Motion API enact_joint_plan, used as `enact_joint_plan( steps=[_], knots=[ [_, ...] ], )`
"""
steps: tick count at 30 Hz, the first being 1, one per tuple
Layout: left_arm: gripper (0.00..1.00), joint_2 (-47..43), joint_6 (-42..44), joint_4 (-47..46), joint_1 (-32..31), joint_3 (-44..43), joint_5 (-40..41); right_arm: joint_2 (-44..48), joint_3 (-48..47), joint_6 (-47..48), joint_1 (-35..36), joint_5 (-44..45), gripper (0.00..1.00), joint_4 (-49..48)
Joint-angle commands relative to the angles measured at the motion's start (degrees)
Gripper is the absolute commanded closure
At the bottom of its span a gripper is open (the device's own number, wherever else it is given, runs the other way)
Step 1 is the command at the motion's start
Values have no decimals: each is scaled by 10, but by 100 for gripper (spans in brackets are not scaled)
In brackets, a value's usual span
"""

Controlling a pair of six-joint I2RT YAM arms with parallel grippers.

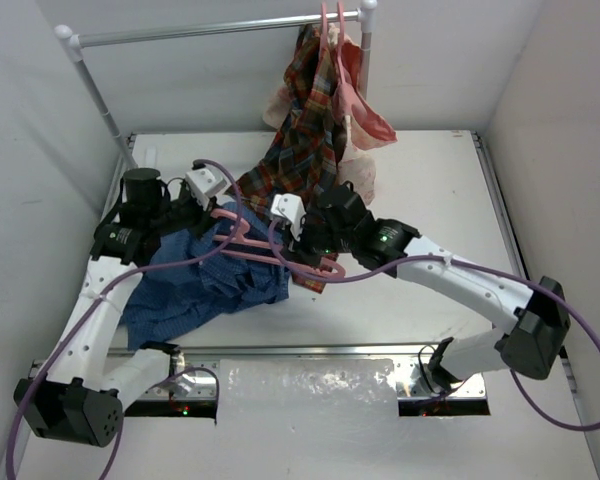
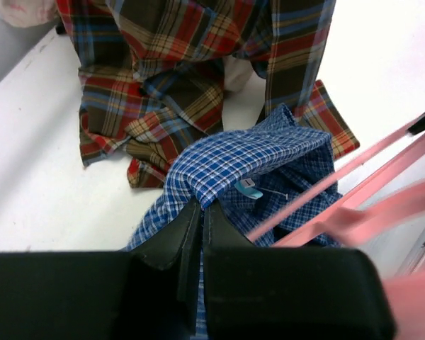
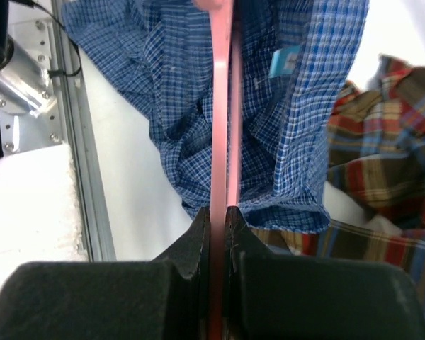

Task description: Place the shirt on the hanger

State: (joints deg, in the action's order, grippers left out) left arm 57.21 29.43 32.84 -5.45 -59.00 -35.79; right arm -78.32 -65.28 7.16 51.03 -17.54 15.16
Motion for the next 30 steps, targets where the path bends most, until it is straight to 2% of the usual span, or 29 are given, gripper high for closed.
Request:
enact_joint_plan(
  steps=[1,6,10,13,15,17,18,19,20,21,22,26,30],
  knots=[
    [100,-8,16,-6,-23,-2,-44,-31,-36,-2,-1,-66,100,-81],
    [100,-38,69,52,-23,-15,-124,-38,10,-43,-37,-103,100,-176],
    [100,-79,73,41,-23,17,-129,-29,55,-50,-47,-121,100,-241],
    [100,-81,73,35,-23,35,-104,-23,83,-56,-49,-120,100,-284],
    [88,-69,85,49,-23,45,-85,-19,102,-56,-49,-102,100,-309],
    [68,-60,112,63,-23,51,-68,-21,111,-49,-50,-95,100,-319],
    [63,-60,118,71,-23,52,-61,-27,113,-46,-51,-97,100,-319],
    [53,-61,127,75,-23,53,-50,-31,114,-43,-53,-100,100,-317],
    [50,-71,132,76,-23,53,-23,-33,115,-42,-54,-101,100,-310],
    [39,-78,134,73,-21,54,-10,-38,116,-40,-54,-101,100,-307],
    [23,-86,133,68,-21,57,7,-41,117,-39,-54,-100,100,-308],
    [10,-101,138,64,-18,50,59,-53,122,-42,-56,-105,100,-316],
    [8,-103,138,56,-9,49,75,-62,123,-45,-58,-107,100,-320]
  ],
)
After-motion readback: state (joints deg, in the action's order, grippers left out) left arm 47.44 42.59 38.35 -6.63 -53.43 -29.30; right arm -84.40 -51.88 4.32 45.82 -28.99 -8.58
